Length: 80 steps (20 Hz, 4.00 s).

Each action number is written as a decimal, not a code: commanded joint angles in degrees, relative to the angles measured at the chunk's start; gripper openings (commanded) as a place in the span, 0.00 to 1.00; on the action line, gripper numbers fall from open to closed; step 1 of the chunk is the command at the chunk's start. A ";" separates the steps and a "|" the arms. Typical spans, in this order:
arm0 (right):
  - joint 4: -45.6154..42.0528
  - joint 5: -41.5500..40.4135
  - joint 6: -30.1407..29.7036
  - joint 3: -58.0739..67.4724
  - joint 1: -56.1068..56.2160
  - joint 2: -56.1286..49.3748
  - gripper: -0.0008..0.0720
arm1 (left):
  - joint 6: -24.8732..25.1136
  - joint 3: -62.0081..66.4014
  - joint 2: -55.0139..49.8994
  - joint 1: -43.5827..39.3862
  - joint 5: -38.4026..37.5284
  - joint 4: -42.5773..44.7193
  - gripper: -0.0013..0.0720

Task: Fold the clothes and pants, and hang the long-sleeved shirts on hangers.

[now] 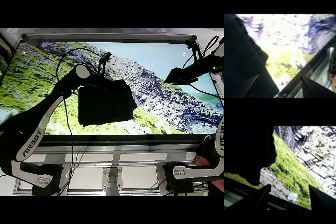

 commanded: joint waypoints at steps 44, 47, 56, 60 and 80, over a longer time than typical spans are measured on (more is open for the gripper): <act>-1.97 -15.13 -7.78 6.84 24.26 -25.62 0.96 | -16.81 -36.06 31.21 9.60 -14.16 51.17 0.81; -10.14 -19.32 -1.90 6.84 26.71 -25.64 0.96 | -17.22 -36.06 31.21 9.60 -14.19 51.17 0.81; -11.45 -16.55 3.13 6.80 26.58 -30.47 0.93 | -17.18 -36.06 31.21 9.60 -14.23 51.17 0.81; -1.20 -12.41 0.31 6.75 26.58 -30.71 0.80 | -17.18 -36.06 31.19 9.60 -14.19 51.17 0.81; -22.27 2.14 7.80 3.41 -16.11 -23.26 0.05 | -17.18 -36.06 31.19 9.60 -14.16 51.15 0.81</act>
